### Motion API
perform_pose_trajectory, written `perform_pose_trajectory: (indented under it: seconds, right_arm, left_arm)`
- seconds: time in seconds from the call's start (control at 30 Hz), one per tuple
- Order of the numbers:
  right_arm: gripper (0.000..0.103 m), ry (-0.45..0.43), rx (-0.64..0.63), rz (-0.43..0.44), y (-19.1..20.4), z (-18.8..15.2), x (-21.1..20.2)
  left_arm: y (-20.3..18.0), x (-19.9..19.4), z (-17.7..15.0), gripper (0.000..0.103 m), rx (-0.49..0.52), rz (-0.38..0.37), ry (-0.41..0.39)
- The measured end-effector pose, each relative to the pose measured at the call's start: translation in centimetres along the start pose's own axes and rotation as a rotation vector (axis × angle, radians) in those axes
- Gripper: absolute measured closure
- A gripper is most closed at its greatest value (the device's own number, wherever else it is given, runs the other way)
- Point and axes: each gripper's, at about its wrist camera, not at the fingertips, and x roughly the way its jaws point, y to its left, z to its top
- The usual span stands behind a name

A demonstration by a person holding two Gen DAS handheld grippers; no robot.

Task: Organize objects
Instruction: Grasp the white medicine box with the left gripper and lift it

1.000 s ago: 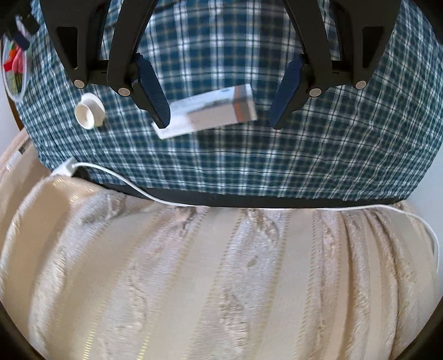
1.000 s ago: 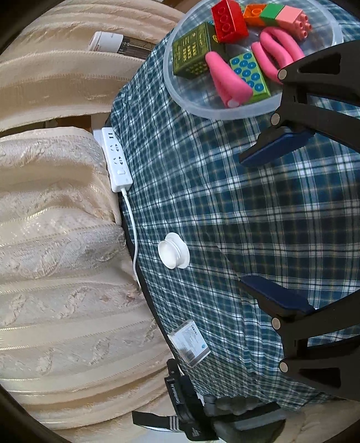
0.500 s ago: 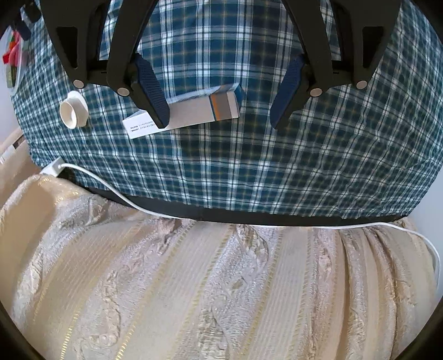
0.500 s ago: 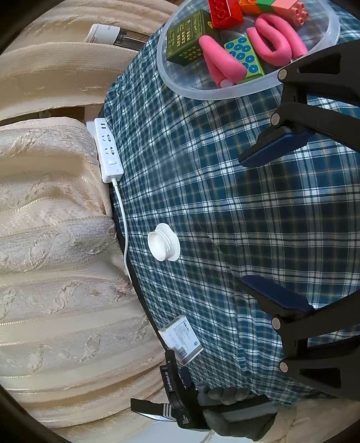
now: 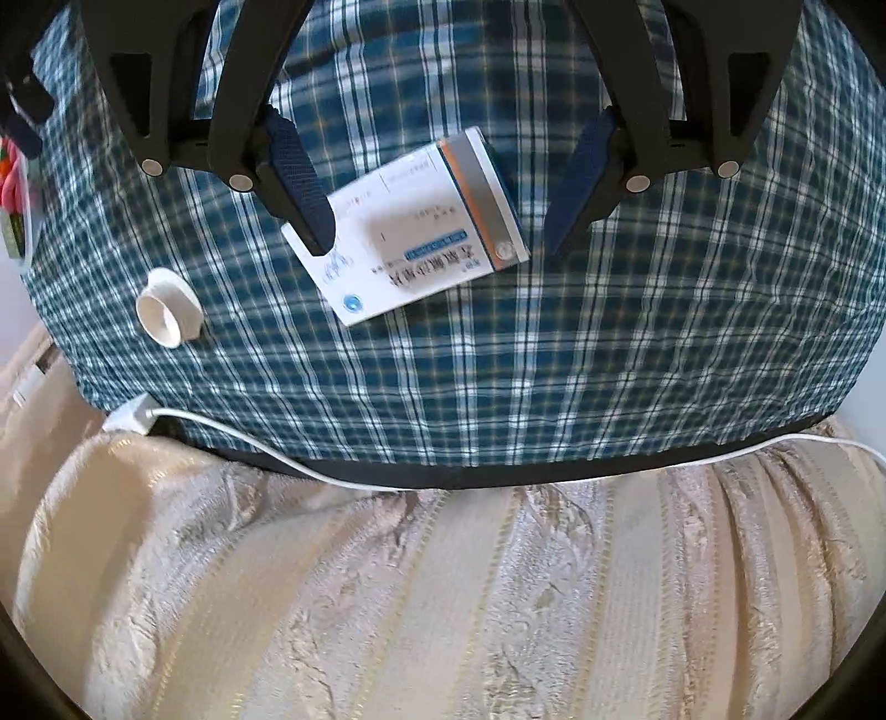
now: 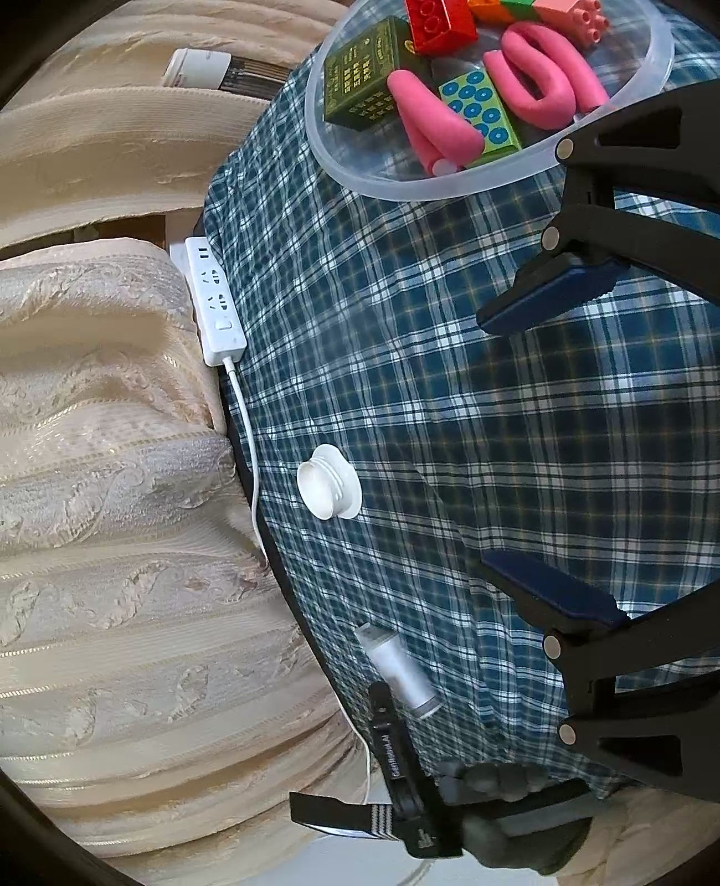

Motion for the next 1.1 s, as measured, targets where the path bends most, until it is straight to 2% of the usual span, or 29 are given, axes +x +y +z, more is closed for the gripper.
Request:
perform_pose_trajectory:
  seconds: [0.17,0.37,0.47,0.67,0.83,0.93,1.1]
  right_arm:
    - [0.02,-0.001,-0.002,0.003,0.1,0.0,-0.1]
    - [0.02,0.002,-0.004,-0.01,0.1,0.0,-0.1]
    - [0.019,0.005,-0.009,-0.019,0.2,0.0,0.0]
    - [0.02,0.014,-0.018,-0.03,0.6,0.0,0.2]
    - [0.02,0.02,-0.02,-0.026,1.0,-0.2,0.4]
    - [0.019,0.019,-0.017,-0.022,1.0,-0.3,0.4]
    - [0.02,0.014,-0.007,-0.02,0.7,-0.1,0.3]
  left_arm:
    - [-0.2,0.0,0.2,0.024,0.037,-0.008,-0.013]
    - [0.4,1.5,1.2,0.024,0.128,0.009,-0.037]
    - [1.0,2.5,1.7,0.024,0.129,-0.029,-0.037]
    - [1.4,3.5,1.9,0.024,0.117,-0.189,-0.014]
    - [0.7,3.8,1.4,0.024,0.155,-0.259,0.007]
    - [0.1,3.8,0.7,0.024,0.191,-0.285,0.027]
    - [-1.5,3.3,-0.4,0.024,0.271,-0.263,0.039]
